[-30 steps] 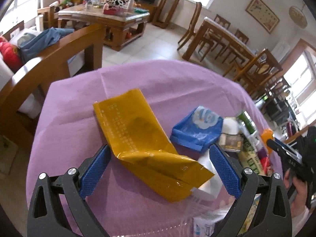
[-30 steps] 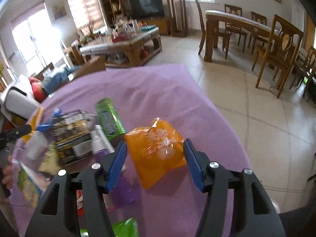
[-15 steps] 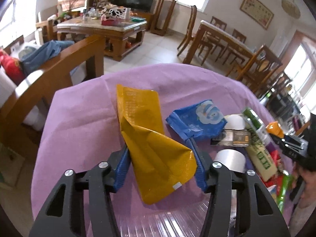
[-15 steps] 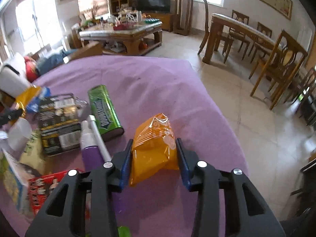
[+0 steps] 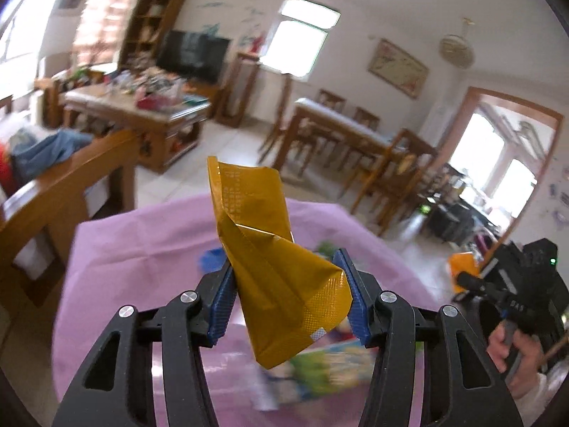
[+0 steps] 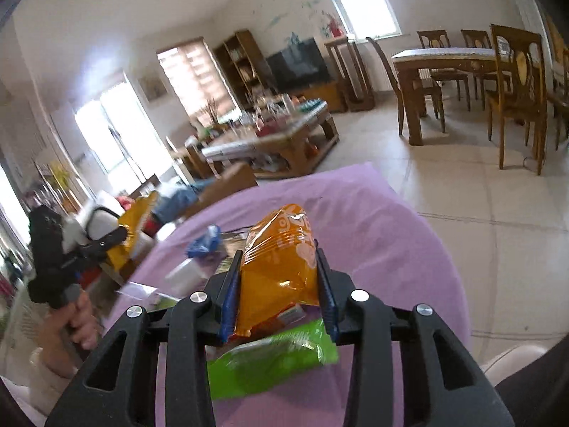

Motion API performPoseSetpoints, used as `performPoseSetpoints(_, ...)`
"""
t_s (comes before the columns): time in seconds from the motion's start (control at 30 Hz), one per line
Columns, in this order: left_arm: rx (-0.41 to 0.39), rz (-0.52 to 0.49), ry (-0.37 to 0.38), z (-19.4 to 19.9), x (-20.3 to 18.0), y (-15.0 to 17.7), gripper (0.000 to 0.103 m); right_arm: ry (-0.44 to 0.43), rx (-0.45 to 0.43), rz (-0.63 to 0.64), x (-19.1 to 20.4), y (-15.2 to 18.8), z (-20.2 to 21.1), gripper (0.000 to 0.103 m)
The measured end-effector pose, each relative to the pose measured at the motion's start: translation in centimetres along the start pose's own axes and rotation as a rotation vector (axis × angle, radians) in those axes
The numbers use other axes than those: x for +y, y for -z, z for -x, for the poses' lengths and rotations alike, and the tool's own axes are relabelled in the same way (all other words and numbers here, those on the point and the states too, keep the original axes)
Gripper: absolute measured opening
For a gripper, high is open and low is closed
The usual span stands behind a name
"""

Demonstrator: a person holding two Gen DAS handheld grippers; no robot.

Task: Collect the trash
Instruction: 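Grasp the yellow wrapper with the left tool while the right tool grasps the orange snack bag, then carry both wrappers over the black bin and open both tools to drop them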

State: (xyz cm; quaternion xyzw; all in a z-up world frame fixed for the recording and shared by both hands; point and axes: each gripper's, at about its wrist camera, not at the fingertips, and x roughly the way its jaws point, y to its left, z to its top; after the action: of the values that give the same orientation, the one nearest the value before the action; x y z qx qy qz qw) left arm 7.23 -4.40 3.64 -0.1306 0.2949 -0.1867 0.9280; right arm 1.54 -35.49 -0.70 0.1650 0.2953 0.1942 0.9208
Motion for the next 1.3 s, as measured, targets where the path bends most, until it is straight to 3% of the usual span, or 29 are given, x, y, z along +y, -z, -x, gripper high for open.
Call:
performPoseSetpoints(0.2, 0.02, -0.111, 0.149, -0.6, -8.9, 1.5, 0.053, -0.005, -0.095, -0.068, -2.5, 0.9, 5.4, 0.038)
performPoseSetpoints(0.37, 0.075, -0.189, 0.264, -2.9, -16.7, 3.9, 0.053, 0.043, -0.19, -0.131, -6.2, 1.5, 10.3, 0.038)
performPoseSetpoints(0.67, 0.159, -0.331, 0.477, -8.0, -32.1, 9.7, 0.054, 0.233, -0.394, -0.217, -12.9, 4.2, 20.4, 0.038)
performPoseSetpoints(0.83, 0.206, -0.392, 0.579, -11.6, -39.5, 13.6, 0.054, 0.324, -0.462, -0.267, -16.2, 6.0, 24.1, 0.038)
performPoseSetpoints(1.1, 0.307, -0.48, 0.635, -17.0, -48.9, 20.6, 0.054, 0.386, -0.498, -0.328, -19.7, 8.7, 26.3, 0.038)
performPoseSetpoints(1.3, 0.343, -0.517, 0.627, -18.8, -50.2, 23.6, 0.054, 0.412, -0.493, -0.339, -21.6, 9.9, 26.4, 0.038)
